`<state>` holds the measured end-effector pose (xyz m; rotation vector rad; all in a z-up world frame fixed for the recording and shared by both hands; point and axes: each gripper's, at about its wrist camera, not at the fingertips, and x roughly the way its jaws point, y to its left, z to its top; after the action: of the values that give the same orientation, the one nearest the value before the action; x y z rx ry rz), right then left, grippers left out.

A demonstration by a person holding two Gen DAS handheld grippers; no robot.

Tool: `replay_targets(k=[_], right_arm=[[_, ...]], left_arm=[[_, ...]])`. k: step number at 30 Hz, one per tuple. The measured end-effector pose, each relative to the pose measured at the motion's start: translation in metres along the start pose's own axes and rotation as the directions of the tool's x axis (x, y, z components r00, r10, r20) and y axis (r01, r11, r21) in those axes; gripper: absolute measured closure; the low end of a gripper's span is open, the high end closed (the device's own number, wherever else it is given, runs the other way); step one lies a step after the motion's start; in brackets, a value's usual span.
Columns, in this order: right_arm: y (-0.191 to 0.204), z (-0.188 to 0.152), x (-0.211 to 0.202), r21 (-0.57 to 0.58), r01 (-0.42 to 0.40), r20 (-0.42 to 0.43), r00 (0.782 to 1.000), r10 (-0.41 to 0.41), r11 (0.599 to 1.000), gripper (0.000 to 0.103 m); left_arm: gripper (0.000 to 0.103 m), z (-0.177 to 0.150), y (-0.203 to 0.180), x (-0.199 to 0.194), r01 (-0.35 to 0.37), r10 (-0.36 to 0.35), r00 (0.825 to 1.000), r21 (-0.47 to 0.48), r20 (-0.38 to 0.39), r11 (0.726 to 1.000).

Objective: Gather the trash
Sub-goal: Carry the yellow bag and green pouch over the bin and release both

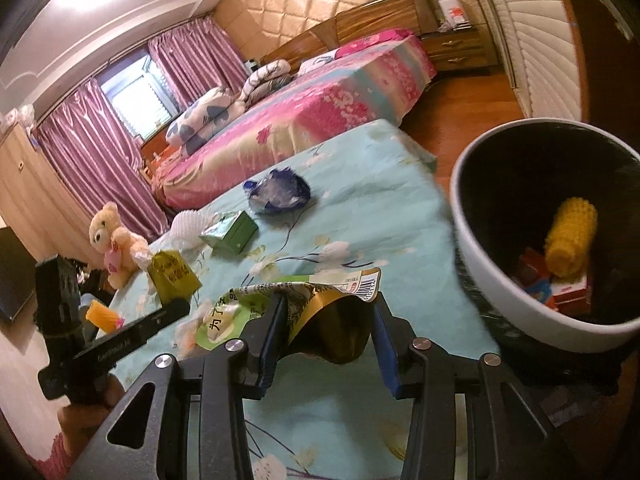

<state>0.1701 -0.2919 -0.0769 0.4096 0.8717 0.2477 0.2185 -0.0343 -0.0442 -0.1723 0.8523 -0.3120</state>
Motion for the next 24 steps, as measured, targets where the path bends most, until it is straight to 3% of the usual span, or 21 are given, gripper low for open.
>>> replay_targets(k=[24], right_arm=[[-0.068,0.008,-0.071,0.116,0.101,0.121,0.986,-0.116,0.988,0.061]], left_arm=[[0.093,0.005,-0.097,0.019,0.150,-0.145,0.989,0.181,-0.041,0.972]])
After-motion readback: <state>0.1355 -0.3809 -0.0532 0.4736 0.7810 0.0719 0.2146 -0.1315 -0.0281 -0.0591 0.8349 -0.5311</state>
